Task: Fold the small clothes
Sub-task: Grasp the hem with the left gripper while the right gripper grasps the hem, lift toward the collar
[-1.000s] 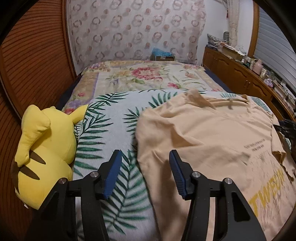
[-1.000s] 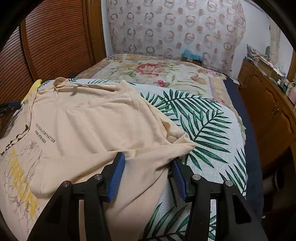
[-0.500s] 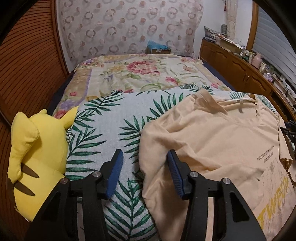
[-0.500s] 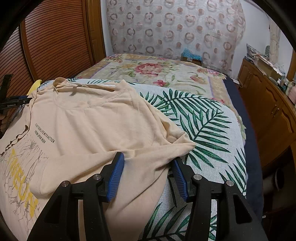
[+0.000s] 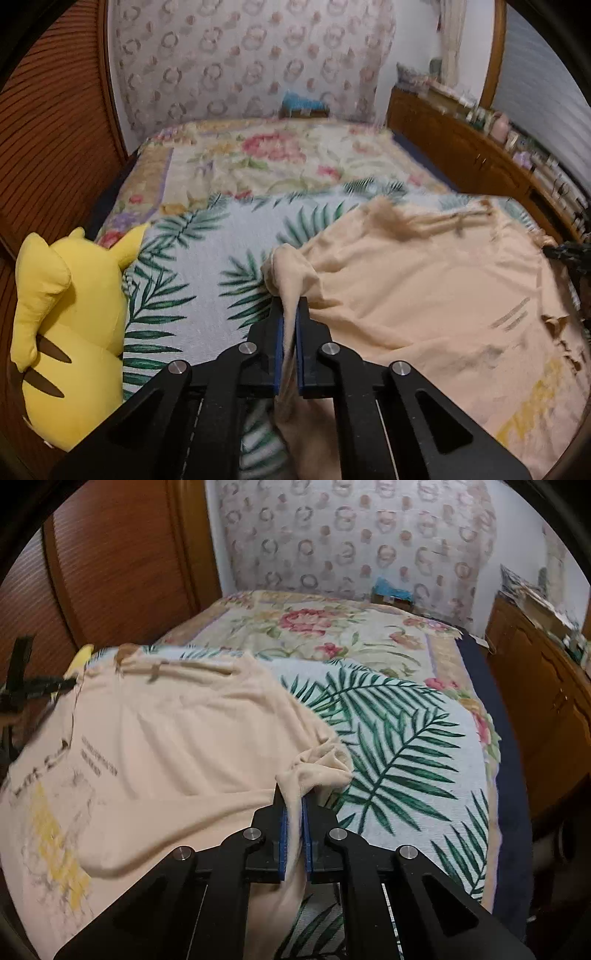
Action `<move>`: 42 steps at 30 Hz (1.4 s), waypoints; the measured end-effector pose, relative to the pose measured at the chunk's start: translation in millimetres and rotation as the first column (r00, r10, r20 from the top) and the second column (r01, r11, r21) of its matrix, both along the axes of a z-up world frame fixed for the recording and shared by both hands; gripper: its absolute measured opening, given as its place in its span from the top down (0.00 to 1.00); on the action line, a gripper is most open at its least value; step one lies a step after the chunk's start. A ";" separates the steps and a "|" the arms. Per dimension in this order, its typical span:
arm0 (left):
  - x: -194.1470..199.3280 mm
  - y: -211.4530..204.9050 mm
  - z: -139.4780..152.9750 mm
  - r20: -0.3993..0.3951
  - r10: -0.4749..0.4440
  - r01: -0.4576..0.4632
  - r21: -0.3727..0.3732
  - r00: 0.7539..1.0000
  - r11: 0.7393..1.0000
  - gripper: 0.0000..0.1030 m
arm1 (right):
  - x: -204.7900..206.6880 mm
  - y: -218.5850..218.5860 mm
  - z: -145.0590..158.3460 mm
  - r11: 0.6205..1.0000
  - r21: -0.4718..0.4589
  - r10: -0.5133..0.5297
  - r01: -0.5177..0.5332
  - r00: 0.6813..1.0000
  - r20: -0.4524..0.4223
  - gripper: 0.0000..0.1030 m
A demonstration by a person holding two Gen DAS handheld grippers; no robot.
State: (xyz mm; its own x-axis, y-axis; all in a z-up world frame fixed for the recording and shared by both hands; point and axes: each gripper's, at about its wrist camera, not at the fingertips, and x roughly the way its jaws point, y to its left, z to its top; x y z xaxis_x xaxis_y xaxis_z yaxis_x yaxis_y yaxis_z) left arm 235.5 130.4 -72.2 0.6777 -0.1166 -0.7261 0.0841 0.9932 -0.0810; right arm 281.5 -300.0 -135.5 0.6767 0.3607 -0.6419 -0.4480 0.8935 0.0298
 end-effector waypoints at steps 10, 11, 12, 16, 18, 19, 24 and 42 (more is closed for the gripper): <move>-66.6 -26.2 53.0 0.143 -0.056 0.058 -0.009 0.988 0.998 0.94 | -58.7 2.7 47.1 0.998 0.062 0.019 -0.031 0.985 0.174 0.95; -75.8 -28.2 57.6 0.156 -0.063 0.065 -0.010 0.986 0.998 0.94 | -67.7 2.7 52.3 0.997 0.065 0.023 -0.036 0.981 0.191 0.95; -85.6 -30.3 62.0 0.169 -0.068 0.070 -0.007 0.983 0.998 0.94 | -75.3 2.2 55.4 0.997 0.065 0.027 -0.041 0.978 0.205 0.95; -117.5 -33.7 72.7 0.202 -0.078 0.080 0.001 0.976 0.997 0.94 | -113.6 -0.6 66.7 0.996 0.063 0.040 -0.058 0.966 0.256 0.96; -139.2 -34.7 76.6 0.221 -0.079 0.080 0.005 0.972 0.997 0.94 | -132.1 -3.4 68.9 0.996 0.067 0.047 -0.067 0.961 0.272 0.96; -146.5 -34.1 77.6 0.225 -0.078 0.079 0.003 0.971 0.997 0.94 | -143.9 -5.3 70.7 0.995 0.068 0.047 -0.069 0.958 0.282 0.96; -196.7 -34.0 75.4 0.241 -0.074 0.076 0.000 0.968 0.997 0.94 | -194.4 -17.2 61.4 0.997 0.055 0.032 -0.051 0.955 0.294 0.96; -284.9 -31.8 42.6 0.151 -0.019 0.021 -0.011 0.988 1.000 0.92 | -309.2 -48.3 51.6 0.998 0.055 0.016 -0.025 0.988 0.156 0.95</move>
State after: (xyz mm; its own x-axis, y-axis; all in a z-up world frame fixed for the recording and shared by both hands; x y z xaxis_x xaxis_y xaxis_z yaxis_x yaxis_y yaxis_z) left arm -49.4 98.6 -29.6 0.7767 -0.1397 -0.6142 0.1159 0.9901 -0.0786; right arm -27.7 -348.3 -83.9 0.7589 0.4083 -0.5073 -0.4691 0.8831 0.0089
